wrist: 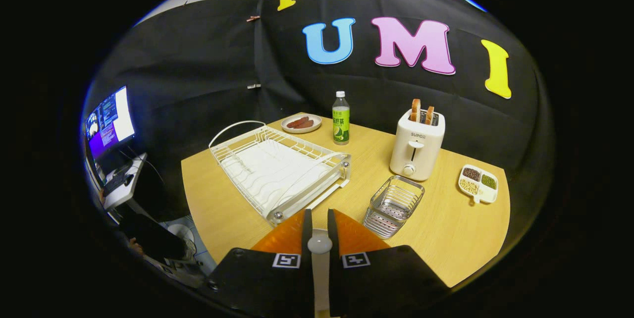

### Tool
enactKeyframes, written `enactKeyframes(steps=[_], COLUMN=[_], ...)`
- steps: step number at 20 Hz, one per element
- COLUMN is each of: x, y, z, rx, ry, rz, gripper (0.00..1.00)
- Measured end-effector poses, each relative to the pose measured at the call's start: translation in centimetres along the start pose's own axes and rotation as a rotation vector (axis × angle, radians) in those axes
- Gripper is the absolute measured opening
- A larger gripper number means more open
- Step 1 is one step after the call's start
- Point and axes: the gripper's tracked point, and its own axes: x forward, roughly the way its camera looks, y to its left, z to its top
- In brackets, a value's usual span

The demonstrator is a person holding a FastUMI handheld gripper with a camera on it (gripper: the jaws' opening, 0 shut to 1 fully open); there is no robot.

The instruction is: Take the plate from the dish rack, then take the spoon from the basket and place it into the plate.

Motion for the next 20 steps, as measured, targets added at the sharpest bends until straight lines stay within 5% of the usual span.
enactKeyframes(steps=[8, 15, 16, 19, 20], x=[1.3, 1.0, 1.0, 0.2, 0.1], y=[1.0, 1.5, 1.9, 2.3, 2.3], z=[-1.6, -2.3, -2.0, -0.4, 0.4], rx=[-0.063, 0.018, 0.057, 0.146, 0.162], ry=[0.021, 0.076, 0.081, 0.079, 0.063], rz=[0.018, 0.046, 0.063, 0.095, 0.097], gripper=[0.17, 0.20, 0.31, 0.89, 1.00])
